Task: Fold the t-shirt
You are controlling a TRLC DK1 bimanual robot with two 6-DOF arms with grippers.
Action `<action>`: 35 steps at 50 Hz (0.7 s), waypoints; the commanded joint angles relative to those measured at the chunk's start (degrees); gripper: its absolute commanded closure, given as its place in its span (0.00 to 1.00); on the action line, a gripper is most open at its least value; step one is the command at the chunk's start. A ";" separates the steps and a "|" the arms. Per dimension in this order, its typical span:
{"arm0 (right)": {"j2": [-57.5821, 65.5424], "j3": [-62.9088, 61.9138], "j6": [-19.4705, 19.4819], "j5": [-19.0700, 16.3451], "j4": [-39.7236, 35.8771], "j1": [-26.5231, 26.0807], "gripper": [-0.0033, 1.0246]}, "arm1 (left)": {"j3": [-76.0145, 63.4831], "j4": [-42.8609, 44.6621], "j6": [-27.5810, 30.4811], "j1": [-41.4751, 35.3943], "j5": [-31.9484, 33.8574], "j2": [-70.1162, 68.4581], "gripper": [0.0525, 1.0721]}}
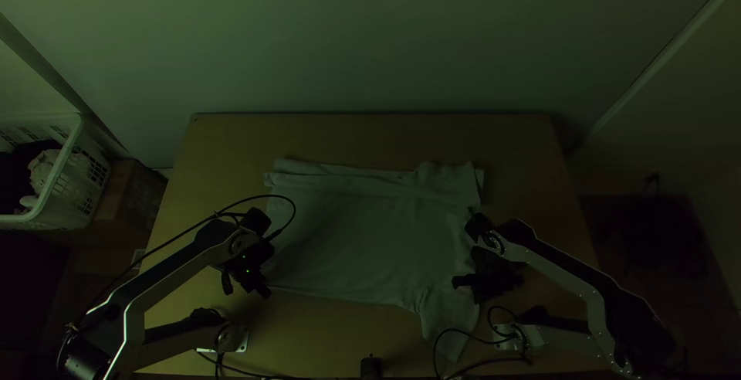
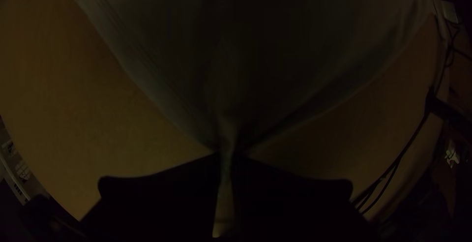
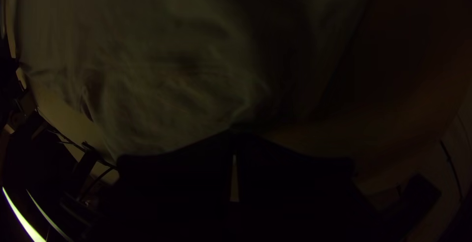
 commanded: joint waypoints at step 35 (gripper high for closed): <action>-4.15 11.41 -6.66 3.08 -7.72 -10.37 0.97 | 11.69 2.67 5.62 8.36 -0.73 1.31 0.97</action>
